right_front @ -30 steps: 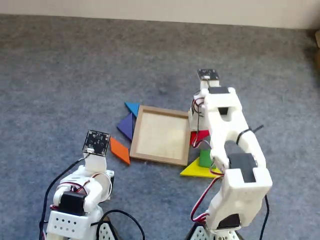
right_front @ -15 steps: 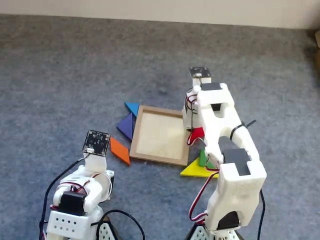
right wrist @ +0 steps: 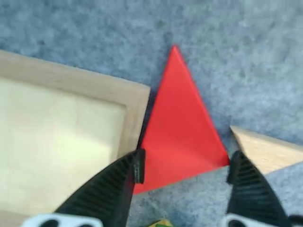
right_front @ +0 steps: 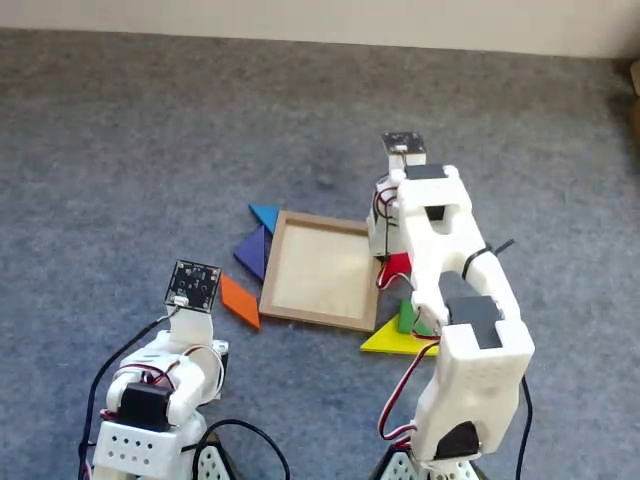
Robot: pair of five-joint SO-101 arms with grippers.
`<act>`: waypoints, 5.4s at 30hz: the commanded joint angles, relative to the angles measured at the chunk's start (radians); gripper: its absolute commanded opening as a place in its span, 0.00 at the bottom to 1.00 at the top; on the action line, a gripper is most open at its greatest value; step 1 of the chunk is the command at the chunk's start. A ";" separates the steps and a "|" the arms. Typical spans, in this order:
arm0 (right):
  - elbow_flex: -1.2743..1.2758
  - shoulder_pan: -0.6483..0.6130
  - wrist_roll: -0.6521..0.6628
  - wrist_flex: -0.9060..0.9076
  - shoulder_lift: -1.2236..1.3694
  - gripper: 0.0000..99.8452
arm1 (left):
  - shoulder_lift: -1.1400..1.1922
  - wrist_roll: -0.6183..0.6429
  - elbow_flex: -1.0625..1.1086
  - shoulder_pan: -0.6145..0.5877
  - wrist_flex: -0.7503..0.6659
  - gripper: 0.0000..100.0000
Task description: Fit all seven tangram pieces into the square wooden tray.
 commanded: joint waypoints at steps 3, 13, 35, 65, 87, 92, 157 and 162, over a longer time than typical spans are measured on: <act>-0.015 0.012 0.000 -0.008 0.018 0.34 | -0.044 -0.008 0.019 -0.010 0.006 0.01; -0.018 -0.022 0.069 -0.002 0.018 0.25 | -0.044 -0.008 0.019 -0.010 0.006 0.01; -0.061 -0.047 0.069 0.124 -0.200 0.13 | -0.044 -0.008 0.019 -0.010 0.006 0.01; -0.071 -0.515 0.063 0.154 -0.245 0.13 | -0.044 -0.008 0.019 -0.010 0.006 0.01; -0.555 -0.538 0.060 0.578 -0.294 0.13 | -0.044 -0.008 0.019 -0.010 0.006 0.01; -0.412 -0.483 0.058 0.544 -0.495 0.13 | -0.044 -0.008 0.019 -0.010 0.006 0.01; 0.137 -0.499 -0.548 -0.124 -0.145 0.37 | -0.044 -0.008 0.019 -0.010 0.006 0.01; 0.151 -0.495 -0.548 -0.108 -0.142 0.33 | -0.044 -0.008 0.019 -0.010 0.006 0.01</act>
